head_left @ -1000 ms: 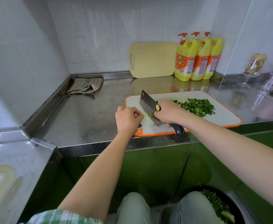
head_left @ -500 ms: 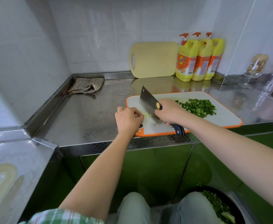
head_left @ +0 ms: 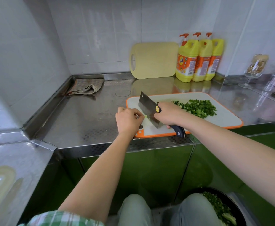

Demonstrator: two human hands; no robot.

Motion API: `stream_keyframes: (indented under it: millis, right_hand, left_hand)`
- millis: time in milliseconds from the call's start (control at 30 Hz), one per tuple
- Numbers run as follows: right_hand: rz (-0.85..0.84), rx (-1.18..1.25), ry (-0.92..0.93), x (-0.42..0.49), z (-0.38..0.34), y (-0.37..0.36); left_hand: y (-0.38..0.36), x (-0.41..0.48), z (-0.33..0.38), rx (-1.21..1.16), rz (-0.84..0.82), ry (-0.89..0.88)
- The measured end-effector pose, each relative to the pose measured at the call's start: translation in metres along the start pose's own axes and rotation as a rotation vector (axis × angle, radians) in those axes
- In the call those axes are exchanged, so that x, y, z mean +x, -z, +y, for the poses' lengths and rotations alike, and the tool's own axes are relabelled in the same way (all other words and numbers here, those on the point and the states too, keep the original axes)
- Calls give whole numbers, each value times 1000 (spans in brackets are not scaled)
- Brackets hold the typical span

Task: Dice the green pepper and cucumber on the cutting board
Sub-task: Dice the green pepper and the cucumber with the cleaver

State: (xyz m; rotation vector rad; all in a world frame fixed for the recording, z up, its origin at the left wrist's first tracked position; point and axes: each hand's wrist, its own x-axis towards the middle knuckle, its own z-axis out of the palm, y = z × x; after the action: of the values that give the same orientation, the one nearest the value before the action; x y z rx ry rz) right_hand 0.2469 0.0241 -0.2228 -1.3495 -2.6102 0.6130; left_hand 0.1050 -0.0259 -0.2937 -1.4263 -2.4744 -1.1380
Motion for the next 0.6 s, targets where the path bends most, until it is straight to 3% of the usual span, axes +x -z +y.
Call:
stream_keyframes:
  millis: [200, 333, 500, 600]
  right_hand:
    - [86, 45, 45, -2, 0, 0]
    - [5, -5, 11, -2, -1, 0]
    - [88, 56, 51, -3, -1, -1]
    - [15, 18, 12, -4, -3, -1]
  left_hand:
    - [0, 0, 0, -29, 2, 6]
    - [0, 0, 0, -50, 0, 2]
    - [0, 1, -1, -46, 4, -2]
    - [0, 0, -1, -49, 1, -1]
